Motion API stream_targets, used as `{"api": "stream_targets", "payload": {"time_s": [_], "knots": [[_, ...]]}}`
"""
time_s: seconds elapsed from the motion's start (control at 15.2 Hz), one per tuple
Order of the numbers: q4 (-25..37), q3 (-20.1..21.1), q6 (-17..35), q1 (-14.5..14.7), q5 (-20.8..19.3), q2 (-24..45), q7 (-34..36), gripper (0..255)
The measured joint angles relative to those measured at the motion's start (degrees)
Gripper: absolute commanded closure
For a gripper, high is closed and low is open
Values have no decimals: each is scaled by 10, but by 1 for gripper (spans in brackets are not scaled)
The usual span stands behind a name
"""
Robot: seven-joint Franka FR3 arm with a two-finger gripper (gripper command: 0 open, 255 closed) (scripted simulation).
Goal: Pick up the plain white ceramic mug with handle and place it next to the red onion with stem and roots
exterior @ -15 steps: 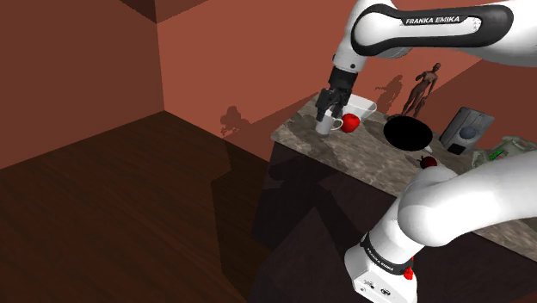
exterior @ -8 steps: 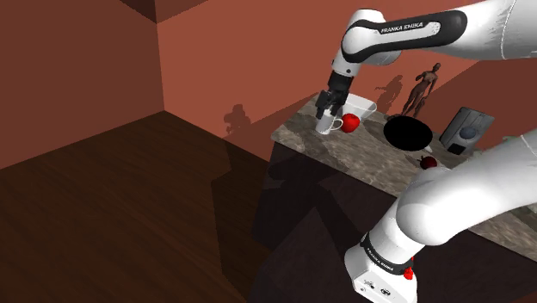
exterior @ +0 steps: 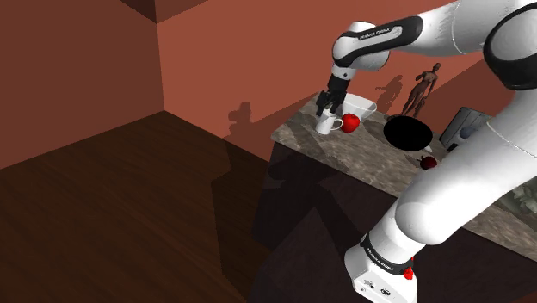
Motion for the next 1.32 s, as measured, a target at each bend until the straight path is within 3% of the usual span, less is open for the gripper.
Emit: {"api": "stream_targets", "payload": {"time_s": [0.33,0.79,1.32], "knots": [[63,-31,35,-15,50,97,-60,0],[198,-45,40,-67,142,245,-148,0],[194,-36,81,-82,170,287,-171,0]]}}
